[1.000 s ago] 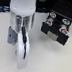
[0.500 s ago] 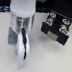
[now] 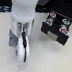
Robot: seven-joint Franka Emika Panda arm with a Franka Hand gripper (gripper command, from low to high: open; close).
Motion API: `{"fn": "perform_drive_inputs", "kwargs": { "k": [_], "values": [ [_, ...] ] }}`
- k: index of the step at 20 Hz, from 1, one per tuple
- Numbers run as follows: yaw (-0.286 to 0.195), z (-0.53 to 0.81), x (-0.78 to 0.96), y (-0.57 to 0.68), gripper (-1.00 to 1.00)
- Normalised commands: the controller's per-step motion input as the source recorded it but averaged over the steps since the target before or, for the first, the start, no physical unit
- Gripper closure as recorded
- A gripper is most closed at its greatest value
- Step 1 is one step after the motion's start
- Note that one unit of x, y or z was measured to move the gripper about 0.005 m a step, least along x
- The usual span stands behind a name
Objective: Open the kcup holder, insert the kcup into the holder, and close the kcup holder
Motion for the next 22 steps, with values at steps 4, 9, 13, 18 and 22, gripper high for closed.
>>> {"fn": "perform_drive_inputs", "kwargs": {
  "k": [4, 9, 13, 18, 22],
  "values": [
    [-0.052, 0.07, 0.13, 0.03, 1.0],
    [-0.046, 0.04, 0.12, 0.02, -1.0],
    [-0.033, 0.04, 0.08, 0.02, 1.0],
    [-0.03, 0.09, 0.07, 0.05, 1.0],
    [-0.011, 0.53, 0.02, 0.29, 1.0]
  ]
}}
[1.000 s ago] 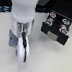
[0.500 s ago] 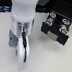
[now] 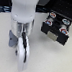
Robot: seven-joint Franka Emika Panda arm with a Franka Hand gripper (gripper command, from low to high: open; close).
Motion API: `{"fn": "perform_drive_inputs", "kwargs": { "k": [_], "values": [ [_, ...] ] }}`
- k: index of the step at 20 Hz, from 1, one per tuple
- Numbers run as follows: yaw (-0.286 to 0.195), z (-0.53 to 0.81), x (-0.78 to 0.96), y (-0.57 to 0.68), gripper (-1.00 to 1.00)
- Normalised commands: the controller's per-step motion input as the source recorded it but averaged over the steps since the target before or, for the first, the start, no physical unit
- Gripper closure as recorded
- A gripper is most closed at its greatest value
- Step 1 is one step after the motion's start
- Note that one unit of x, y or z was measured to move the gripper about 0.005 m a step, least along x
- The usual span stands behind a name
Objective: Open the kcup holder, insert the kcup into the holder, and close the kcup holder
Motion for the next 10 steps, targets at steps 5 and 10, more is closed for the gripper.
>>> {"fn": "perform_drive_inputs", "kwargs": {
  "k": [5, 10],
  "values": [
    [0.012, 0.78, 0.0, 0.46, 1.0],
    [0.073, 0.8, -0.01, 0.49, 1.0]
  ]
}}
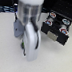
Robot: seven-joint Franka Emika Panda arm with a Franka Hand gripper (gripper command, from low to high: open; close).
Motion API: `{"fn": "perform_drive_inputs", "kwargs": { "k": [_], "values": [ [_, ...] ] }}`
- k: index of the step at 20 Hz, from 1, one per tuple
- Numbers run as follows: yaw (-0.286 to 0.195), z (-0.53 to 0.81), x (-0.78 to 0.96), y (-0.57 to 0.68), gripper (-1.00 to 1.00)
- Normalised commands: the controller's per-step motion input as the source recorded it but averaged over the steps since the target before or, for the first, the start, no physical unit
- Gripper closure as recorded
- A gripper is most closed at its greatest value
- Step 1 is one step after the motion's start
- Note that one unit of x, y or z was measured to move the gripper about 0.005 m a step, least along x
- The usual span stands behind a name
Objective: Open the kcup holder, insert the kcup into the holder, and close the kcup holder
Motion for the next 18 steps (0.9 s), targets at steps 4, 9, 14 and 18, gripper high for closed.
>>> {"fn": "perform_drive_inputs", "kwargs": {
  "k": [4, 9, 14, 18],
  "values": [
    [0.1, 0.7, -0.02, 0.47, 1.0],
    [0.083, 0.55, -0.1, 0.49, 1.0],
    [0.089, 0.43, -0.17, 0.51, 1.0],
    [0.068, 0.37, -0.21, 0.54, 1.0]
  ]
}}
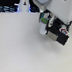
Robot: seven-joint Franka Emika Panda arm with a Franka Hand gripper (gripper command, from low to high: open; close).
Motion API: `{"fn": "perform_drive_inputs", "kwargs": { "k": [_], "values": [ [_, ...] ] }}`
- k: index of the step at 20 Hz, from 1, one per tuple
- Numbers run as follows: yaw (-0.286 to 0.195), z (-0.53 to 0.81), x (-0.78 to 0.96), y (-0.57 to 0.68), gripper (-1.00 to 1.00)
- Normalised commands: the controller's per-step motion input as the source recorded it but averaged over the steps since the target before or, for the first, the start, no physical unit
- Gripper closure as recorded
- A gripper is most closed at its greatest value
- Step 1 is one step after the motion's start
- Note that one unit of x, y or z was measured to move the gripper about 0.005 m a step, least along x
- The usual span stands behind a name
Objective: Open the kcup holder, insert the kcup into the holder, and close the kcup holder
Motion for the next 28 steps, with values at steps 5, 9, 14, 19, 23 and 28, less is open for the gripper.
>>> {"fn": "perform_drive_inputs", "kwargs": {
  "k": [5, 9, 14, 19, 23, 28],
  "values": [
    [0.067, 0.27, -0.26, 0.51, 1.0],
    [0.059, 0.17, -0.26, 0.55, 1.0],
    [0.072, 0.04, -0.31, 0.53, 1.0],
    [0.1, -0.04, -0.39, 0.47, 1.0],
    [0.114, -0.11, -0.53, 0.38, 1.0],
    [0.116, -0.21, -0.57, 0.26, 1.0]
  ]
}}
